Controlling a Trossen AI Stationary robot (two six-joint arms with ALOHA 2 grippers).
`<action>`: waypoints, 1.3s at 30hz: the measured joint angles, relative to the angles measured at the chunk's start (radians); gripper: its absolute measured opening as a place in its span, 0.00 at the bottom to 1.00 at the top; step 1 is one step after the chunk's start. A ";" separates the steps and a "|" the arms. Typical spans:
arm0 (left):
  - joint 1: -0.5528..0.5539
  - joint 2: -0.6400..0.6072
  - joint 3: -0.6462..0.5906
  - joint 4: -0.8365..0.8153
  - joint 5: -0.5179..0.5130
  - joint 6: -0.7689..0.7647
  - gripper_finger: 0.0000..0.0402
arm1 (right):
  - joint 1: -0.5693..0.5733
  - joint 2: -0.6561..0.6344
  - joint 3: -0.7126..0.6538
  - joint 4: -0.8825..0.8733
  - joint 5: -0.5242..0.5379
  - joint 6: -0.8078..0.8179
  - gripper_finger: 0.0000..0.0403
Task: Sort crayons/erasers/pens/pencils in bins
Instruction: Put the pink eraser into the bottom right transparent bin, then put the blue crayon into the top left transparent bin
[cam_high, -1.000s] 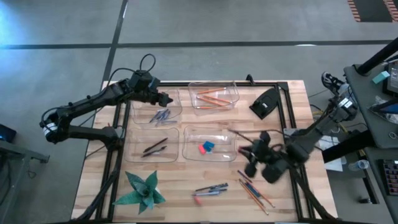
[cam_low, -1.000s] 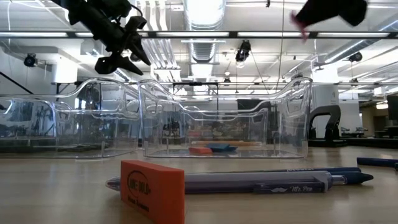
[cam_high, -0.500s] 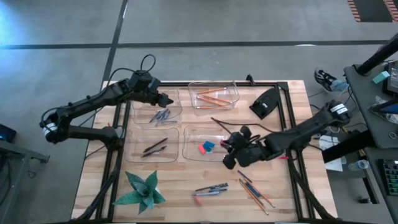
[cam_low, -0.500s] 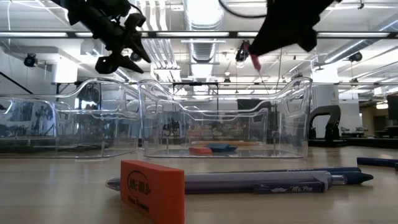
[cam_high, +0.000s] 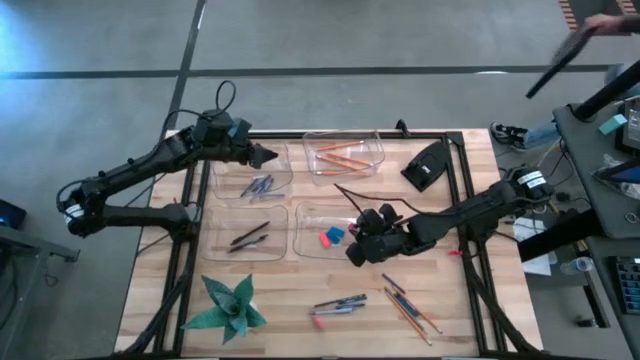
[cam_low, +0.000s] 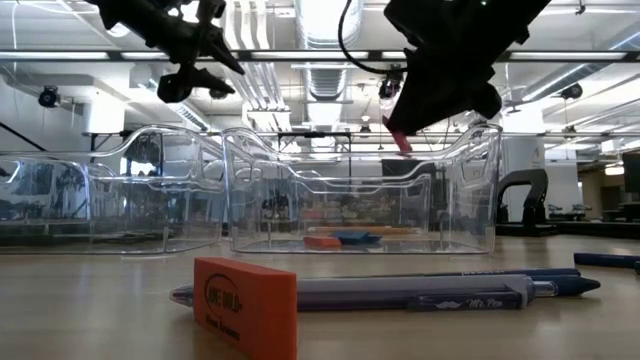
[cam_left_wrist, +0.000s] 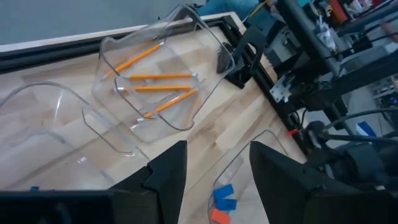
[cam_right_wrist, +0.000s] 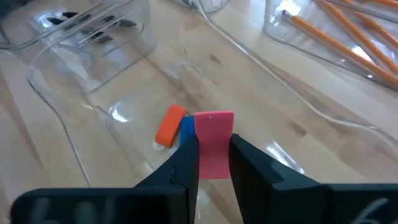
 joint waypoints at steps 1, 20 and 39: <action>0.000 -0.004 0.000 0.000 0.000 0.000 0.40 | 0.000 0.001 0.000 -0.004 -0.004 -0.001 0.21; -0.010 -0.016 0.000 0.072 0.000 -0.029 0.40 | 0.002 -0.089 0.080 -0.107 -0.136 -0.074 0.41; -0.055 -0.017 -0.002 0.072 -0.008 -0.033 0.40 | 0.304 -0.086 0.027 -0.550 -0.299 0.532 0.41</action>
